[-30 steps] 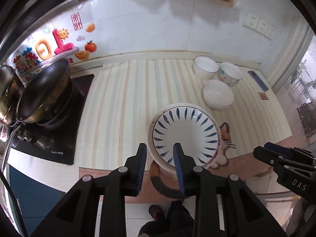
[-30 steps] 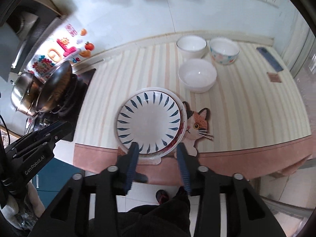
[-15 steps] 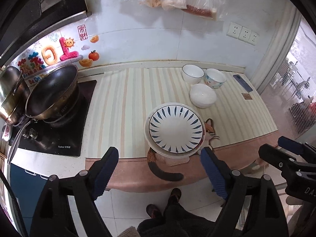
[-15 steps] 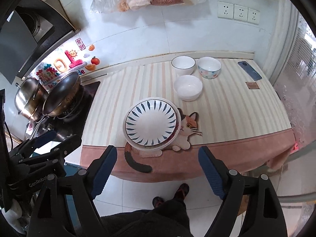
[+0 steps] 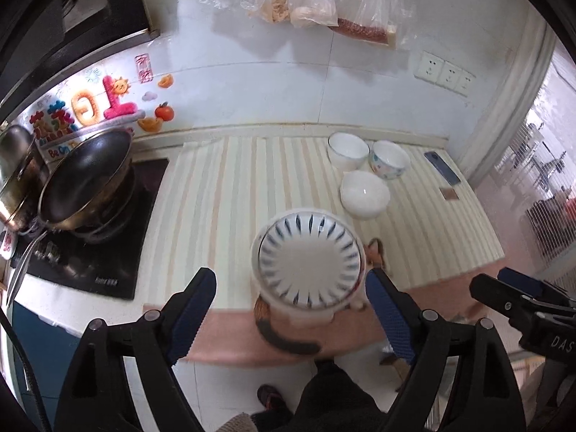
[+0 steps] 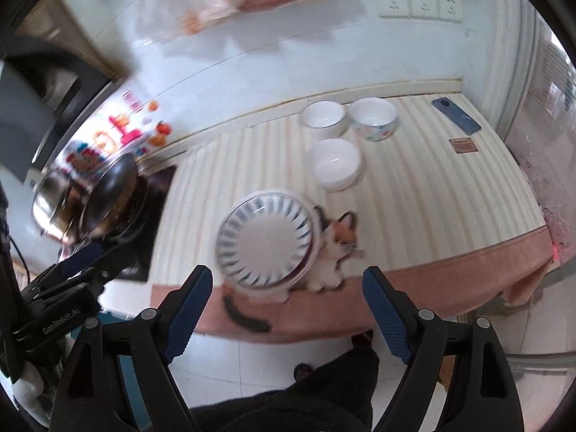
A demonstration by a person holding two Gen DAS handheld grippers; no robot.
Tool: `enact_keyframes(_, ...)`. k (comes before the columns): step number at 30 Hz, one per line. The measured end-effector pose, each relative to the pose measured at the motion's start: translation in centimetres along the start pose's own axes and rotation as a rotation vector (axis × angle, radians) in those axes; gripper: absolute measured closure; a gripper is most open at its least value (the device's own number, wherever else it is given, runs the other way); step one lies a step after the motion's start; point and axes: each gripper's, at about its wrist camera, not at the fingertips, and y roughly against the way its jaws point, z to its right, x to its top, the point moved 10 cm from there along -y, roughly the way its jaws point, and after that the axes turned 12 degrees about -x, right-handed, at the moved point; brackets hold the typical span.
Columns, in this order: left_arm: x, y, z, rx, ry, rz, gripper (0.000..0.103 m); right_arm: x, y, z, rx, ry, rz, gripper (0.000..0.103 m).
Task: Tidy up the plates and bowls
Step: 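Withdraw the right gripper from the plate stack toward the bowls, then grasp the rim of the plain white bowl with the right gripper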
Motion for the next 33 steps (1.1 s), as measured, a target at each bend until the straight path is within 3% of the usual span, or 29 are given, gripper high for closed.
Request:
enact_keyframes(4,3.2,-5.8,0.7,-0.014,0.031,-0.025,0.018,3.7,-4.7,3.8,0.023,-0.055,-0.046,0.015)
enact_keyframes(9,6.8,-14.7,1.6,-0.031,0.085,-0.119,0.019,8.9,-12.5,7.7,0.064,-0.077,-0.126,0.015)
enact_keyframes(13,8.7,-22.3,2.0,-0.05,0.153,-0.211,0.04,11.9,-20.4,9.4,0.091,-0.061,-0.226,0.015)
enact_keyframes(20,9.5,-31.4,2.0,-0.032,0.198,-0.326,0.05,14.5,-30.2,9.4,0.16,-0.05,-0.348,0.02)
enact_keyframes(23,9.0,-34.2,1.8,-0.034,0.22,-0.378,0.067,14.4,-33.0,8.4,0.221,-0.055,-0.414,0.033)
enact_keyframes(26,8.1,-35.9,1.5,-0.041,0.243,-0.415,0.078,14.0,-34.9,7.2,0.269,-0.057,-0.469,0.059)
enact_keyframes(27,7.9,-36.3,1.6,-0.045,0.248,-0.423,0.08,13.8,-35.4,6.9,0.271,-0.055,-0.48,0.078)
enact_keyframes(28,7.6,-36.6,1.7,-0.059,0.257,-0.429,0.082,13.6,-35.8,6.7,0.275,-0.049,-0.492,0.084)
enact_keyframes(33,7.1,-36.3,2.5,-0.074,0.265,-0.42,0.082,13.4,-36.2,6.7,0.241,-0.016,-0.488,0.087)
